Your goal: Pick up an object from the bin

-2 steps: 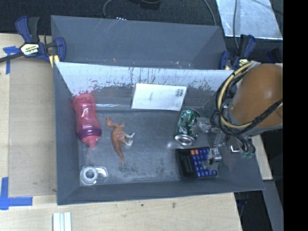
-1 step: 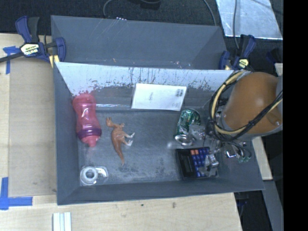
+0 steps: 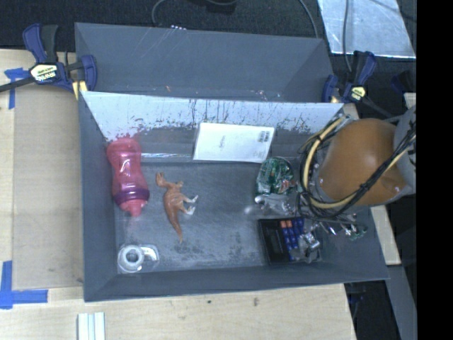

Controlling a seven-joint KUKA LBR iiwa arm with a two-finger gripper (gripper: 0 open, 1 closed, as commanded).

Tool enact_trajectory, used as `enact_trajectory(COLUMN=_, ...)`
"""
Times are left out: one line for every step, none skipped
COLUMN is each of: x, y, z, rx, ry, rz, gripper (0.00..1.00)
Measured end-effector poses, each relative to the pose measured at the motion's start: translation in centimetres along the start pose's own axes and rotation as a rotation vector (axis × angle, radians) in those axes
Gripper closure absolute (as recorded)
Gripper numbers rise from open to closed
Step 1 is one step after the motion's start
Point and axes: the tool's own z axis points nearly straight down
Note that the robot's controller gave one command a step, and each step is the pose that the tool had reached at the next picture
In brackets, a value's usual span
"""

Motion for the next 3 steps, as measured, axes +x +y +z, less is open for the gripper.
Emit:
enact_trajectory(x=-0.3, y=0.2, z=2.6, rx=-0.006, ry=0.009, rz=-0.018, gripper=0.00)
enact_trajectory(x=-1.1, y=0.5, z=2.9, rx=-0.004, ry=0.008, rz=-0.109, gripper=0.00)
enact_trajectory(x=-2.0, y=1.3, z=2.6, rx=0.003, ry=-0.006, rz=0.064, gripper=1.00)
